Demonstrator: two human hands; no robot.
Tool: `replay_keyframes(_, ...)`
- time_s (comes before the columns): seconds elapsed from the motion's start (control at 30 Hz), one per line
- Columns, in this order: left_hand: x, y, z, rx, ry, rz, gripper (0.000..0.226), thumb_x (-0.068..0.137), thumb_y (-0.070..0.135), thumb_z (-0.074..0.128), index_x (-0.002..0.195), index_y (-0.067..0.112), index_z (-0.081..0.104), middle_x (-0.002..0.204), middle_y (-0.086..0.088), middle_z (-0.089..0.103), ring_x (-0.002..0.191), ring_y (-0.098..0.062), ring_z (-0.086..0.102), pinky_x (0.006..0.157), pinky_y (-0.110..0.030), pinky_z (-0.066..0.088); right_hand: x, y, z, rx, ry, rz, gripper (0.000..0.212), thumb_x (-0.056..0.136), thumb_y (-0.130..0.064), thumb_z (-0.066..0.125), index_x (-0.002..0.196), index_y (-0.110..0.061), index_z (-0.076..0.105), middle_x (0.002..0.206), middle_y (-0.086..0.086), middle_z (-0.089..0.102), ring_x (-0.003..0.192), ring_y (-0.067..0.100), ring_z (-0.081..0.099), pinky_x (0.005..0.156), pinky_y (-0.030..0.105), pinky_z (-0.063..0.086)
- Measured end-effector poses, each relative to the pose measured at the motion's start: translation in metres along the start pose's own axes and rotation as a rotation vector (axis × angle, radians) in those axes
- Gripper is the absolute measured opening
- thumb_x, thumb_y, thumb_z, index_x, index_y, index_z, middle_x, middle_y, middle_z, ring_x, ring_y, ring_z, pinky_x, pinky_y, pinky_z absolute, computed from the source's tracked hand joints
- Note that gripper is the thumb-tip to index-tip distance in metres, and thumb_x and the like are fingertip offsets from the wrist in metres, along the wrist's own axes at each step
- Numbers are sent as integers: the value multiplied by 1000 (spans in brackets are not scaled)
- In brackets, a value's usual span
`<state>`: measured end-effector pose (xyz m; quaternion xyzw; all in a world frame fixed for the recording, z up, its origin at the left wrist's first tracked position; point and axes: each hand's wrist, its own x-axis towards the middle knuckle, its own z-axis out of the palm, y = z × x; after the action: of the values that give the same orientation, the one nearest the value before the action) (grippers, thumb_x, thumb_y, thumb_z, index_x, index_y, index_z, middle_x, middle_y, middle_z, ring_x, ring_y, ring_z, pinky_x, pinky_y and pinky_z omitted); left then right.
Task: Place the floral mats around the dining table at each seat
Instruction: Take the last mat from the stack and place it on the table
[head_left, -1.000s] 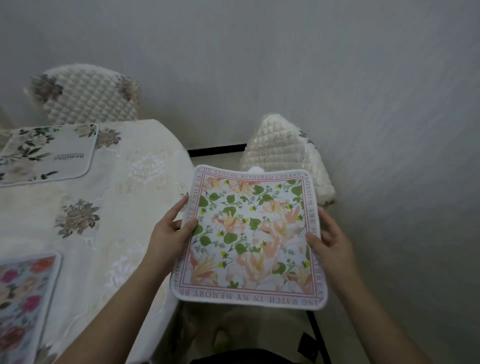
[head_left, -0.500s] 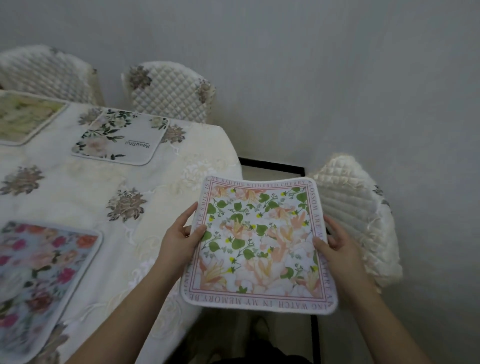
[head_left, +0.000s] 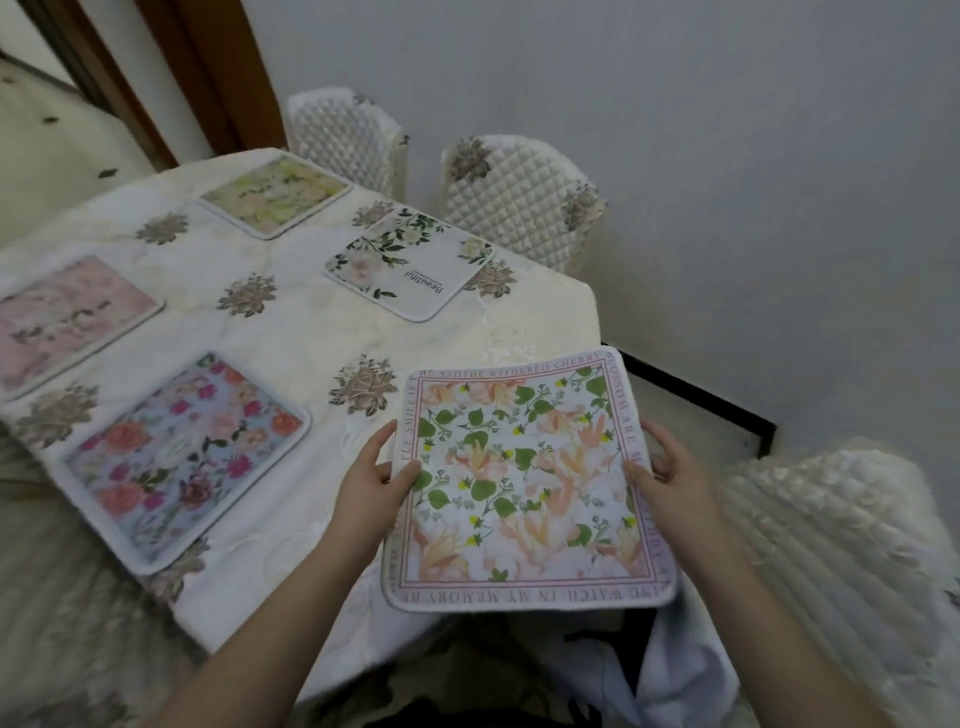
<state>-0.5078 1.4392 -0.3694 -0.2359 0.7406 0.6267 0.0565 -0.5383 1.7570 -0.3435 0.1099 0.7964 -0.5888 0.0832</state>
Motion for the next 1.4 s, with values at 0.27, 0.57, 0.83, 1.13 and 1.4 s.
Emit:
replay_keyframes(0.27,-7,-33,-32,-107,120,-113,58,96,22,65,146,33,38,92,0,78,84,-21,75,79,-51,59,51,-23,39,-72,-242,-40,45,96,-8,59,129,-37,49,88,0,77,75,19,75,54,26,57)
replay_keyframes(0.57,21,-56,-64,-268,116,-222,19,95,11,65,113,12,59,95,-7,77,85,-24,75,79,-50,60,94,-29,98,-235,-228,-48,29,95,-17,61,121,-27,54,102,2,74,84,19,72,71,39,58)
replay_keyframes(0.83,43,-69,-68,-323,75,-310,24,99,18,59,102,-6,56,92,-12,76,84,-26,75,69,-36,60,125,-48,122,-417,-151,-112,19,94,-22,61,112,-28,61,100,0,70,82,15,66,69,31,52)
replay_keyframes(1.13,58,-73,-49,-342,145,-373,18,96,14,63,91,-4,62,84,-13,71,74,-25,73,74,-39,62,187,-34,134,-615,-174,-165,31,95,-26,60,124,-17,64,105,2,62,91,20,57,75,26,37)
replay_keyframes(1.4,68,-69,-23,-392,226,-377,17,94,6,65,105,-6,61,100,-23,72,87,-30,74,63,-28,60,244,-20,144,-646,-243,-197,31,93,-21,63,123,-14,66,108,10,69,102,25,63,86,29,43)
